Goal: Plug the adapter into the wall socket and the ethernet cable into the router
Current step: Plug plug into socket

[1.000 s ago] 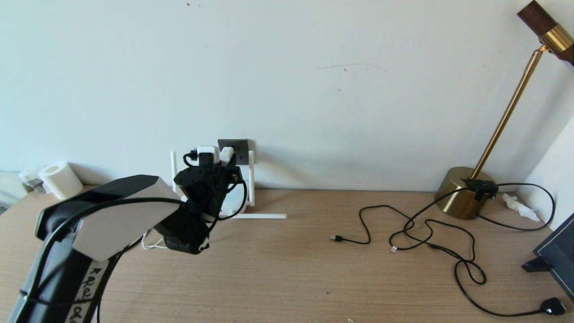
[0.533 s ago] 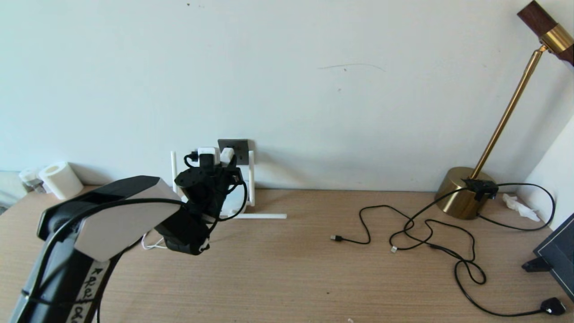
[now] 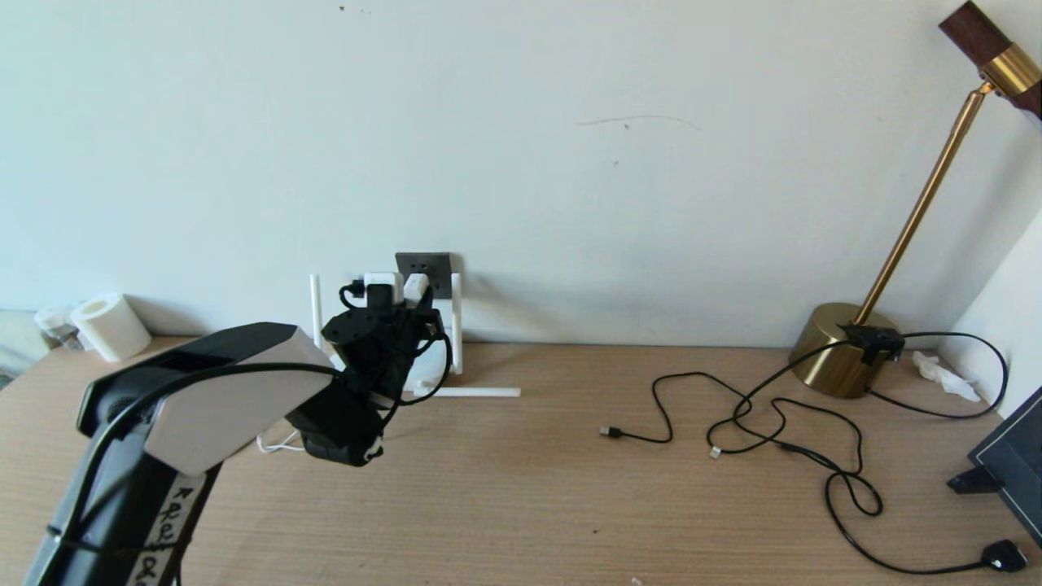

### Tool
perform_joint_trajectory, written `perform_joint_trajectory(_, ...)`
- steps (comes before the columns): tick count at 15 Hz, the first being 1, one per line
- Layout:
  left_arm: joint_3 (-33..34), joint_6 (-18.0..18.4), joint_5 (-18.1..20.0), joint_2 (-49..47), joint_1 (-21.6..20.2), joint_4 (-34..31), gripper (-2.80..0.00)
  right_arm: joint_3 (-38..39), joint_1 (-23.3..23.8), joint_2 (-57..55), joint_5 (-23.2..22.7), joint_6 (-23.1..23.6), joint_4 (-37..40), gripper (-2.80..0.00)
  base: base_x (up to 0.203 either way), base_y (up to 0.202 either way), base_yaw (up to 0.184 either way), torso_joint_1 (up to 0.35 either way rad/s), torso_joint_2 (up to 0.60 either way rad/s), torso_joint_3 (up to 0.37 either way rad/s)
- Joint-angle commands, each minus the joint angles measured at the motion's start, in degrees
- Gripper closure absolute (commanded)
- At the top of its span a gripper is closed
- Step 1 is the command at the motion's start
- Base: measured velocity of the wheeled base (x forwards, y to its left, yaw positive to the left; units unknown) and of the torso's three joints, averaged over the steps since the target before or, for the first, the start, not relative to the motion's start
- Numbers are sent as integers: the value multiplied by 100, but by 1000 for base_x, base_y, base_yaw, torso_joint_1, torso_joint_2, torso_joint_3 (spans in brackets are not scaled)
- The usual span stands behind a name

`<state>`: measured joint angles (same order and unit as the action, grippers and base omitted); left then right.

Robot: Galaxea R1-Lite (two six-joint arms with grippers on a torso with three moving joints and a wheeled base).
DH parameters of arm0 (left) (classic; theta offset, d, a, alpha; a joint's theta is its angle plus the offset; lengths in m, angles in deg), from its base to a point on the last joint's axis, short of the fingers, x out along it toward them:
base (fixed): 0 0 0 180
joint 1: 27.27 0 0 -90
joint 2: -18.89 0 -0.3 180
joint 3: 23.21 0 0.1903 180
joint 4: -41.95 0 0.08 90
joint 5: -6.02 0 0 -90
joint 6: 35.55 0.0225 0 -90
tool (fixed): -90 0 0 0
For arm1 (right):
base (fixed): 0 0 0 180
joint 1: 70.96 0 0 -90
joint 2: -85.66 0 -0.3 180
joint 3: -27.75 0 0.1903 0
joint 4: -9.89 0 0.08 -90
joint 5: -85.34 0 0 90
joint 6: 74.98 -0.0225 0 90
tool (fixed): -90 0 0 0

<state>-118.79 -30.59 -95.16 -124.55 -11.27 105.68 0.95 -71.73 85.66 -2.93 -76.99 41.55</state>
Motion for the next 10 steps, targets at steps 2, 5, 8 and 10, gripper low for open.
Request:
perform_joint_trajectory(2, -3, 5, -10, -1, -1, 53, 0, 1, -2, -7, 1, -1, 6, 0, 0, 0, 0, 0, 0, 0)
perform_joint_trajectory(5, 31, 2, -25, 78, -1, 53, 0, 1, -2, 0, -6, -1, 6, 0, 0, 0, 0, 0, 0, 0)
perform_joint_trajectory(8, 23, 5, -25, 96, -5, 53, 0, 1, -2, -7, 1, -1, 6, 0, 0, 0, 0, 0, 0, 0)
perform_joint_trajectory(10, 23, -1, -25, 84, -1, 53, 0, 1, -2, 0, 1, -1, 6, 0, 0, 0, 0, 0, 0, 0)
